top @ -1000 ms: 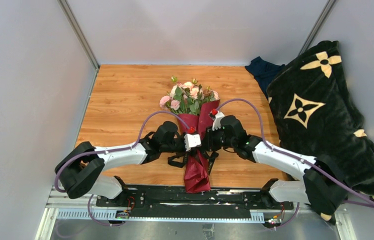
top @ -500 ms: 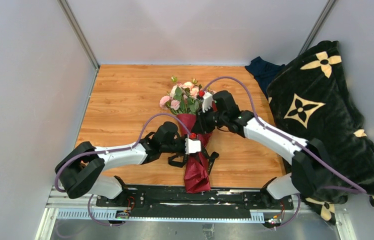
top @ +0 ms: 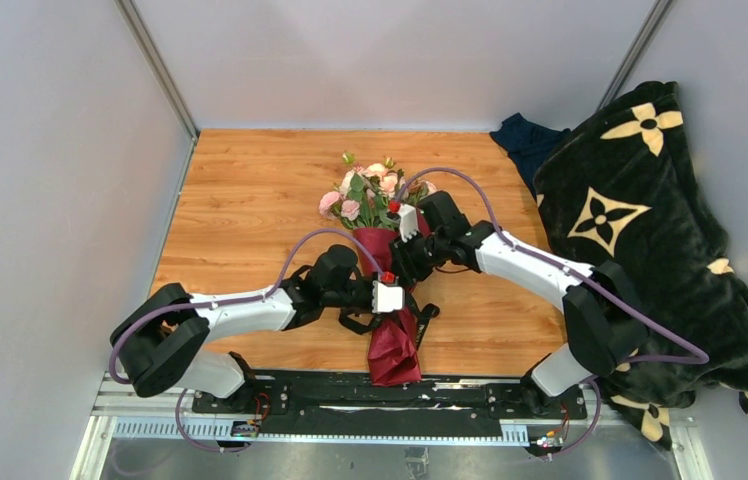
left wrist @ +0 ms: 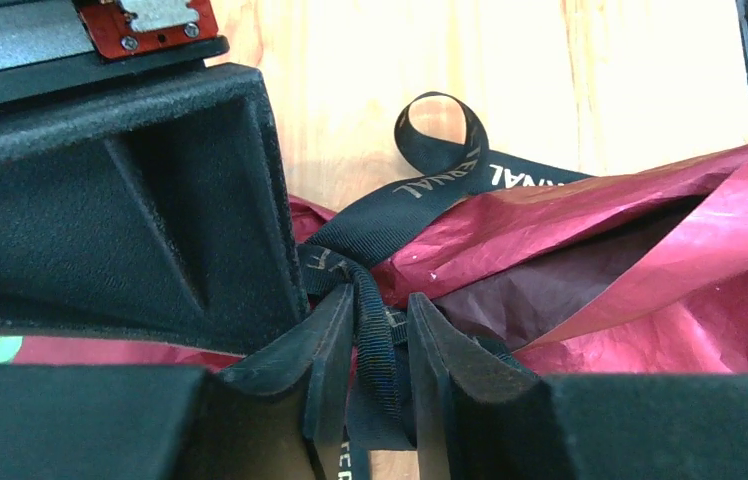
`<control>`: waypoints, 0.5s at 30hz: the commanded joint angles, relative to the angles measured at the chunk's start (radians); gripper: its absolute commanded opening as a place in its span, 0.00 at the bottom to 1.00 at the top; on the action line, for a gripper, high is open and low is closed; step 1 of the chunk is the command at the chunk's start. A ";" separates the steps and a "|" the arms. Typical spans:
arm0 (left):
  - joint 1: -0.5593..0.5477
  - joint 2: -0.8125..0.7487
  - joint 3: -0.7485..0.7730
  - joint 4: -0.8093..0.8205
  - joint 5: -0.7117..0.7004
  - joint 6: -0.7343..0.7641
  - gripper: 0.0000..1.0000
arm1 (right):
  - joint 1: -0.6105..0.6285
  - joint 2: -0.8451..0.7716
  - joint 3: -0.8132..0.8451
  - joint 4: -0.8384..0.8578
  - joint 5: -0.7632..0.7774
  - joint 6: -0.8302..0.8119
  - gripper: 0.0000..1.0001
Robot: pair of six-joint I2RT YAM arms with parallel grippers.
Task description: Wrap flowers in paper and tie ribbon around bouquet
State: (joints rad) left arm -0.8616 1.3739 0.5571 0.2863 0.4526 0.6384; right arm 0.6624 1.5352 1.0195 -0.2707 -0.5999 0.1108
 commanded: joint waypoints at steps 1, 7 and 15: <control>-0.009 0.003 0.005 0.030 0.017 0.014 0.35 | -0.004 -0.036 -0.050 -0.050 0.045 -0.010 0.34; -0.009 -0.056 0.019 -0.014 0.001 -0.026 0.42 | -0.005 -0.065 -0.115 -0.002 0.129 0.004 0.31; -0.008 -0.109 0.108 -0.335 -0.035 0.010 0.49 | -0.006 -0.067 -0.137 0.030 0.100 0.012 0.30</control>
State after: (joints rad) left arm -0.8665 1.2922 0.6174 0.1249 0.4519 0.6193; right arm 0.6605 1.4910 0.9054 -0.2531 -0.4931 0.1127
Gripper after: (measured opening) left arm 0.482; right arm 0.303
